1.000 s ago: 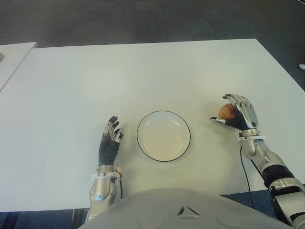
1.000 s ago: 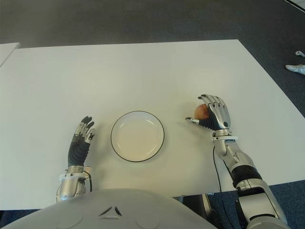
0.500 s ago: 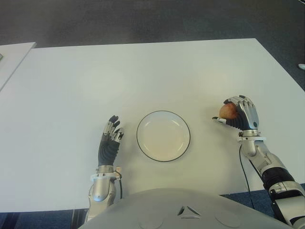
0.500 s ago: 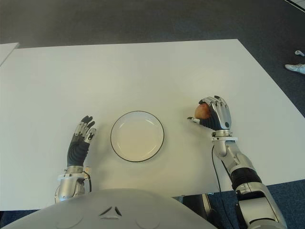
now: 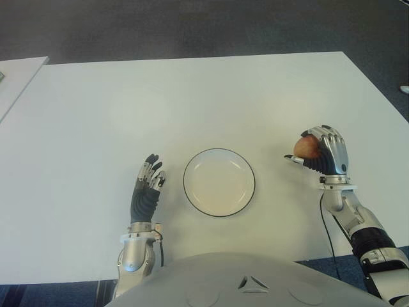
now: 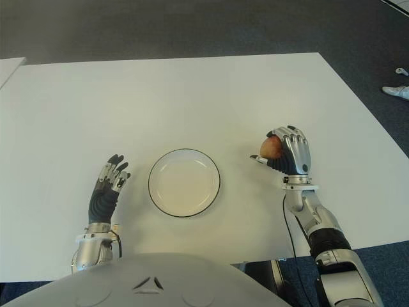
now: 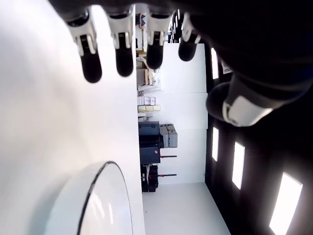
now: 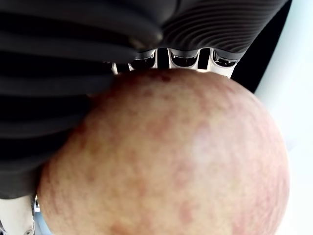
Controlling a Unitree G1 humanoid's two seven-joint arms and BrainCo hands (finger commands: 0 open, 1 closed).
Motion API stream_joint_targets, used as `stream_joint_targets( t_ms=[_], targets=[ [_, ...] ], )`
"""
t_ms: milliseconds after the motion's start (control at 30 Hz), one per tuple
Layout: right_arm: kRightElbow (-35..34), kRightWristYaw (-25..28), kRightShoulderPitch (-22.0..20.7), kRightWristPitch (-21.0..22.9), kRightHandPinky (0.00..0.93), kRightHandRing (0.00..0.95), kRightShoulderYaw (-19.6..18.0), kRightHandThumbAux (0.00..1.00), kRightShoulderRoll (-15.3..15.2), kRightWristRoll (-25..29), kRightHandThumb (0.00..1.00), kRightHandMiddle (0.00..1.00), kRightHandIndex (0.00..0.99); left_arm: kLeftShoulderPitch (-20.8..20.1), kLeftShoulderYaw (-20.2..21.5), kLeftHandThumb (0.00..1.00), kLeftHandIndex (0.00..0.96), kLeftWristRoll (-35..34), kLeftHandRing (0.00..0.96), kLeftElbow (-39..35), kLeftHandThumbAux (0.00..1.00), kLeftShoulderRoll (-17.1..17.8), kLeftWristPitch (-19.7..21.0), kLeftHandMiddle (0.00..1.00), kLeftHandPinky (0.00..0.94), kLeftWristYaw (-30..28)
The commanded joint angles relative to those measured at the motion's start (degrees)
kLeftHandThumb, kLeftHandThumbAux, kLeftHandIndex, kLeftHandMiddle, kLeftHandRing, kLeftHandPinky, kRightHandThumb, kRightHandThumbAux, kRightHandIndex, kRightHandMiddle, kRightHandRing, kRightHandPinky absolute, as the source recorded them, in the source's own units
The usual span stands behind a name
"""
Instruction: Put the apples into the plate.
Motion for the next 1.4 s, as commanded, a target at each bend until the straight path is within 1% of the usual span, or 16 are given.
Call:
stream_joint_targets(
  t_ms=[33, 133, 333, 467, 567, 867, 900, 967, 1100, 1167, 1400],
  targets=[
    [-4.14, 0.75, 1.62, -0.73, 0.867, 0.885, -1.55, 0.705, -0.15, 0.87, 0.752, 0.890, 0.440, 0.38, -0.22, 0.105, 0.089, -0.55, 0.150, -0.10, 0.510, -0.26, 0.89, 0.113, 0.214, -0.42],
    [-5.74, 1.65, 2.23, -1.29, 0.865, 0.884, -2.18, 0.705, -0.44, 1.11, 0.752, 0.887, 0.441, 0.27, -0.32, 0.100, 0.090, -0.52, 0.151, -0.06, 0.510, -0.40, 0.91, 0.111, 0.211, -0.38],
    [-6.36, 3.80, 2.50, -3.98, 0.862, 0.880, -2.74, 0.705, -1.14, 1.86, 0.752, 0.880, 0.441, 0.20, -0.49, 0.093, 0.081, 0.00, 0.143, 0.17, 0.527, -0.55, 0.43, 0.104, 0.193, -0.21],
    [-6.47, 4.97, 2.45, -4.82, 0.862, 0.880, -3.06, 0.705, -1.42, 2.02, 0.752, 0.879, 0.441, 0.16, -0.63, 0.086, 0.077, 0.19, 0.137, 0.12, 0.532, -0.70, 0.52, 0.100, 0.184, -0.15],
    [-6.50, 5.75, 2.33, -5.57, 0.863, 0.880, -3.18, 0.705, -1.79, 1.81, 0.752, 0.879, 0.441, 0.18, -0.72, 0.083, 0.079, 0.17, 0.138, 0.08, 0.536, -0.83, 0.57, 0.100, 0.197, -0.20],
    [-7.62, 7.13, 2.02, -6.55, 0.863, 0.879, -4.02, 0.705, -1.86, 1.59, 0.752, 0.877, 0.441, 0.17, -0.67, 0.089, 0.077, 0.21, 0.141, 0.38, 0.537, -1.03, 0.04, 0.101, 0.199, -0.23],
    [-8.07, 7.38, 1.81, -6.54, 0.863, 0.879, -4.04, 0.705, -1.72, 1.55, 0.752, 0.877, 0.441, 0.10, -0.65, 0.089, 0.077, 0.17, 0.140, 0.48, 0.537, -1.03, 0.05, 0.101, 0.194, -0.25],
    [-11.25, 8.71, 1.27, -5.23, 0.863, 0.879, -3.77, 0.705, -0.67, 1.10, 0.752, 0.876, 0.441, -0.05, -0.65, 0.091, 0.078, 0.19, 0.143, 0.68, 0.535, -1.05, 0.03, 0.105, 0.200, -0.23],
    [-15.29, 10.43, 0.96, -3.08, 0.867, 0.881, -3.29, 0.705, 0.98, -0.05, 0.751, 0.877, 0.441, -0.35, -0.68, 0.095, 0.079, 0.54, 0.148, 0.95, 0.530, -1.10, -0.02, 0.109, 0.208, -0.05],
    [-18.22, 11.35, 0.97, -1.80, 0.870, 0.884, -2.69, 0.705, 1.99, -1.35, 0.751, 0.881, 0.441, -0.53, -0.71, 0.099, 0.078, 1.03, 0.141, 1.12, 0.517, -1.17, -0.10, 0.106, 0.188, 0.24],
    [-23.35, 13.51, 2.36, -1.61, 0.875, 0.889, -2.07, 0.705, 3.46, -2.58, 0.750, 0.885, 0.441, -0.87, -0.81, 0.111, 0.081, 1.82, 0.132, 1.62, 0.489, -1.52, -0.37, 0.109, 0.172, 0.54]
  ],
)
